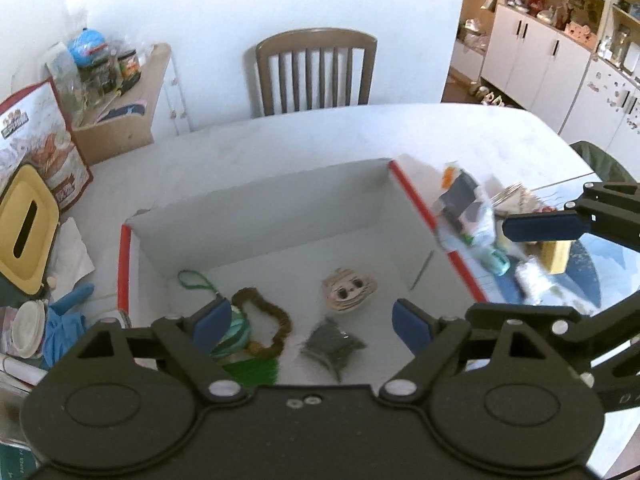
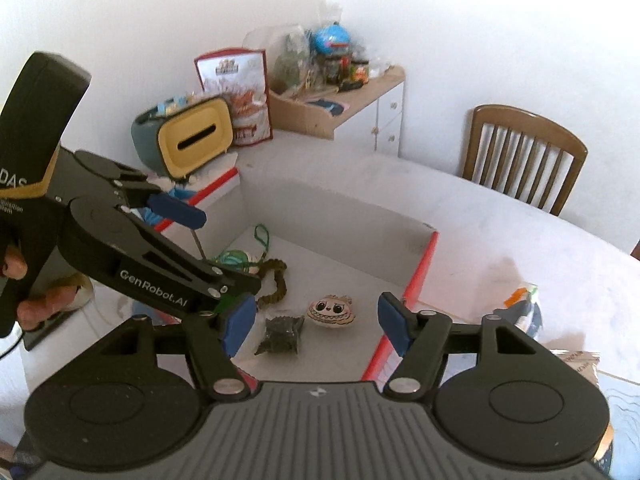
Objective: Organize objects
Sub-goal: 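Move both open tools back from the box to the pile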
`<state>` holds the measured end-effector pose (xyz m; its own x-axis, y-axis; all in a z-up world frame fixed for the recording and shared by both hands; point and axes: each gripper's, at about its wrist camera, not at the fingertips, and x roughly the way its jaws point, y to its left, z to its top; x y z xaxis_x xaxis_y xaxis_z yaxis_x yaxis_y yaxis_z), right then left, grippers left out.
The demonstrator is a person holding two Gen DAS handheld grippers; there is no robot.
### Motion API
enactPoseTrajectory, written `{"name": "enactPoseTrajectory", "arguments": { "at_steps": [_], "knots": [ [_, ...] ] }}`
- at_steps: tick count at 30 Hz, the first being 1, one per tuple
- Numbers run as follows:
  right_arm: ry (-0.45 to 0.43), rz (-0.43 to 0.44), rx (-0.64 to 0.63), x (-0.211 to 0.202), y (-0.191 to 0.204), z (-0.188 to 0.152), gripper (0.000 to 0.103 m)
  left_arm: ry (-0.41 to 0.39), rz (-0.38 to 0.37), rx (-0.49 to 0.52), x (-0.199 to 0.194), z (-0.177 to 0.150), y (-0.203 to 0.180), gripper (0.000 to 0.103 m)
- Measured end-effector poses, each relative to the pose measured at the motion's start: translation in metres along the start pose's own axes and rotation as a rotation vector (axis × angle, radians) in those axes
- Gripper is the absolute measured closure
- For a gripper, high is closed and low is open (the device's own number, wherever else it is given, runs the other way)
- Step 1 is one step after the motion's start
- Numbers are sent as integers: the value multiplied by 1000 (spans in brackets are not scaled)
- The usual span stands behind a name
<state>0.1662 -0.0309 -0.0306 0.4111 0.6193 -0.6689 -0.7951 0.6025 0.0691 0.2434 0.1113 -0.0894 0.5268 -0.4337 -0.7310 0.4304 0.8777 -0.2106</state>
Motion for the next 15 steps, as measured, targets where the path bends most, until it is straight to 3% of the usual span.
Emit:
{"name": "enactPoseTrajectory", "arguments": {
  "at_steps": [15],
  "knots": [
    [-134, -33, 149, -72, -41, -36, 26, -98, -21, -24, -29, 1, -52, 7]
  ]
}}
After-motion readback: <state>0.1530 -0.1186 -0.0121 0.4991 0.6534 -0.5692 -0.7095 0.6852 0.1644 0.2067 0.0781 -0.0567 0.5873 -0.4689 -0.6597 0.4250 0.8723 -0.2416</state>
